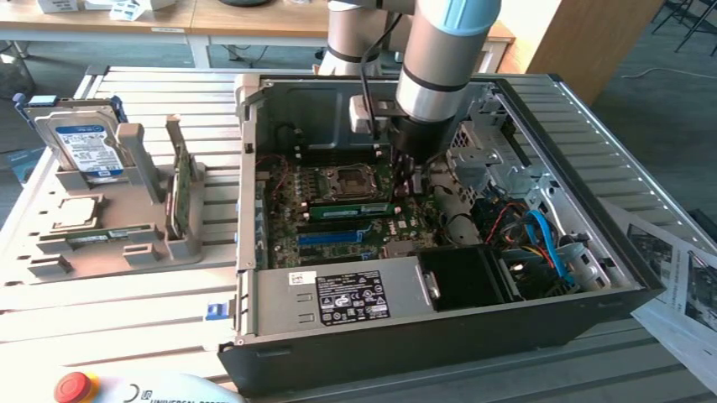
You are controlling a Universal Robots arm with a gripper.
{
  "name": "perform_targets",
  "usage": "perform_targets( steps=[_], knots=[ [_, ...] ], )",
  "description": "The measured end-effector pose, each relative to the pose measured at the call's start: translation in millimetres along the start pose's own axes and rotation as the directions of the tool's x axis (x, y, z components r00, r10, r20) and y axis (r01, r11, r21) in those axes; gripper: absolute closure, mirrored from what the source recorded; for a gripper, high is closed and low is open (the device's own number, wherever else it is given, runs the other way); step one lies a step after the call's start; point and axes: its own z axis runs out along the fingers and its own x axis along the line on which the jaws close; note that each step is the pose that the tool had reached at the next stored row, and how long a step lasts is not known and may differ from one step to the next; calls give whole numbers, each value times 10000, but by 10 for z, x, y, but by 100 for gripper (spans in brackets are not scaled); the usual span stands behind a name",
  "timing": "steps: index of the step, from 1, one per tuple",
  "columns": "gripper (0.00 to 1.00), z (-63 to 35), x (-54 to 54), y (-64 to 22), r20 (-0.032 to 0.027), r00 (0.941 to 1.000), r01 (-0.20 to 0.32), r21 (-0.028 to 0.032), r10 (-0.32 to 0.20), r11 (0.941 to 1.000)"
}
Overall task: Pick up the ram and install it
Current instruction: 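Press down the ram until it locks into place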
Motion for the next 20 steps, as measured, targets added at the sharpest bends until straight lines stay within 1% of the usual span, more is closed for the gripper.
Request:
perform_targets(
  steps=[4,10,20],
  knots=[
    [89,2,0,0,-1,10000,0,0,0,10000],
    [89,40,1,-1,1,10000,0,2,0,10000],
    [89,48,-7,0,1,10000,0,3,0,10000]
  ],
)
